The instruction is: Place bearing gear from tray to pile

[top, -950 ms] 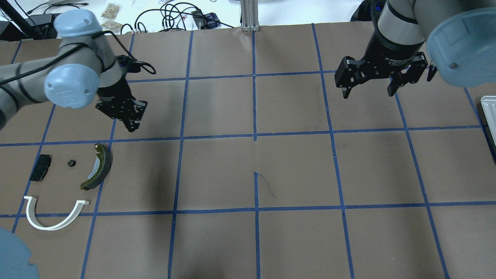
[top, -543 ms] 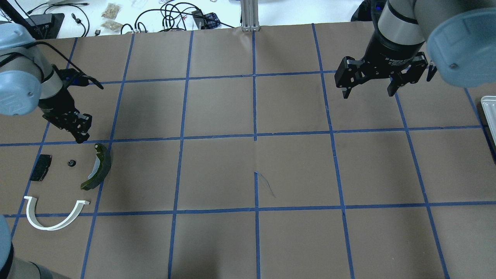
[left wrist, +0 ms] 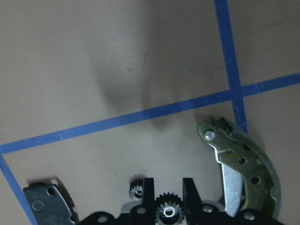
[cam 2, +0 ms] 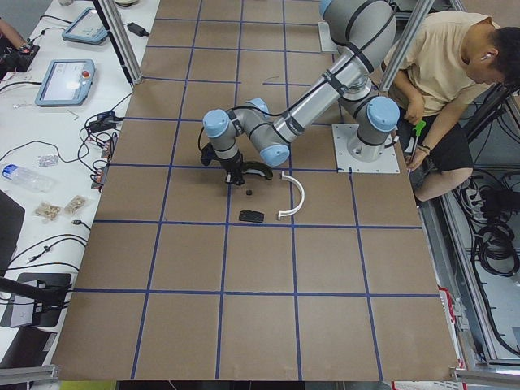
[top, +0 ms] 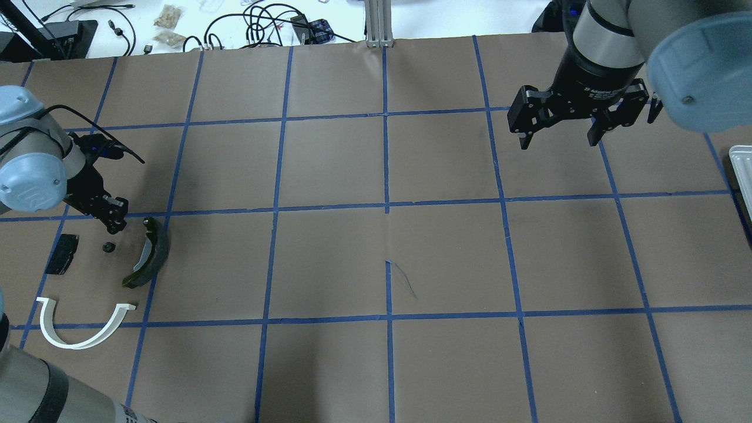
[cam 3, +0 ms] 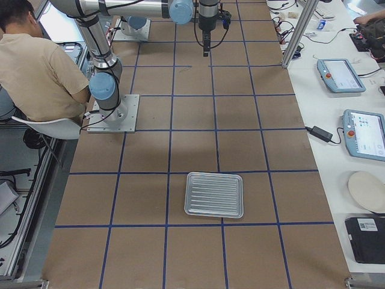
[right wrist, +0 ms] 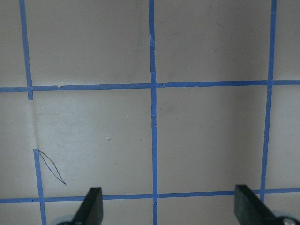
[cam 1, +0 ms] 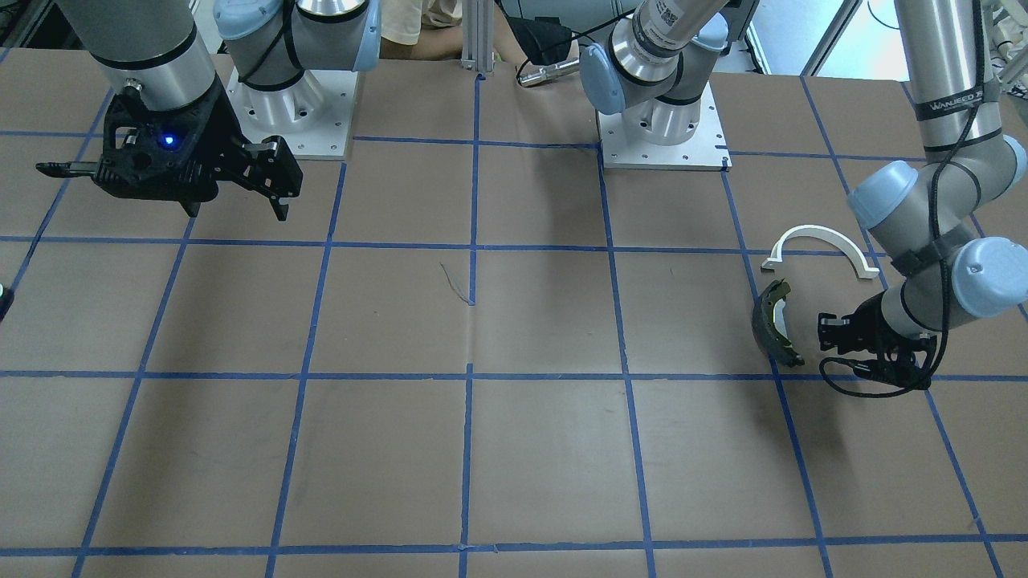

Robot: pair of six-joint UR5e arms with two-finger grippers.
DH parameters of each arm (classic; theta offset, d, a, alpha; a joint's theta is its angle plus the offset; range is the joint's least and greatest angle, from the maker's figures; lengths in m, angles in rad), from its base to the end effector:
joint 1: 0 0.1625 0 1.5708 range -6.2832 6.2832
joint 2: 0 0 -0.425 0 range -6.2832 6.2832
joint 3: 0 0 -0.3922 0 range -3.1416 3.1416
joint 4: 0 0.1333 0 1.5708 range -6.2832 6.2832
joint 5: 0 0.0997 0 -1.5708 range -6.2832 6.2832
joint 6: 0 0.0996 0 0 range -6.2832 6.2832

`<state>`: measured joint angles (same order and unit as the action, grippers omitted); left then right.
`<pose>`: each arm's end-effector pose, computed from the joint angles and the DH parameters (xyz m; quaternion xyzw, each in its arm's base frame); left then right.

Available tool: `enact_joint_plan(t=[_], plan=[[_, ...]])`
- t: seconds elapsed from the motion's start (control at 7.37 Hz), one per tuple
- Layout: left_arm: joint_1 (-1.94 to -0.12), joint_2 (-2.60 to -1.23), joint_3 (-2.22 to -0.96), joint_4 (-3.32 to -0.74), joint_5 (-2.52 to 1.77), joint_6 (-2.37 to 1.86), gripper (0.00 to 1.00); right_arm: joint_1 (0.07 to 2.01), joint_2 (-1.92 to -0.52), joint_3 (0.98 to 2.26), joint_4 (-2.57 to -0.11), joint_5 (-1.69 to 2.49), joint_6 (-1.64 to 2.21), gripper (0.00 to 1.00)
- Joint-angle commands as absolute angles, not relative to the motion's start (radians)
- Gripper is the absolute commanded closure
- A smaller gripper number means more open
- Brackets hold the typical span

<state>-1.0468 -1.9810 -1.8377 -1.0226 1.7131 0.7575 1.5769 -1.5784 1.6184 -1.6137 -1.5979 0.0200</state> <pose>0.1777 -0.5457 0.1959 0.1205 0.9881 0.0939 0.0185 0.1336 -0.4878 0.4725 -0.0070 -0.9999 0.0016 0.0135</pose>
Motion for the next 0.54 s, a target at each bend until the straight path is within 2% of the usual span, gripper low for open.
enact_joint_plan(t=[0.0, 0.14, 0.41], plan=[[-1.045, -1.976, -1.848, -1.019, 1.710, 0.761, 0.00, 1.577, -1.578, 1.618, -1.614, -1.598, 0.020, 0.00], [-1.057, -1.948, -1.838, -1.032, 1.709, 0.752, 0.00, 1.577, -1.578, 1.618, -1.614, -1.598, 0.020, 0.00], [-1.066, -1.828, -1.760, -1.288, 1.642, 0.704, 0.00, 1.577, -1.578, 1.618, -1.614, -1.598, 0.020, 0.00]])
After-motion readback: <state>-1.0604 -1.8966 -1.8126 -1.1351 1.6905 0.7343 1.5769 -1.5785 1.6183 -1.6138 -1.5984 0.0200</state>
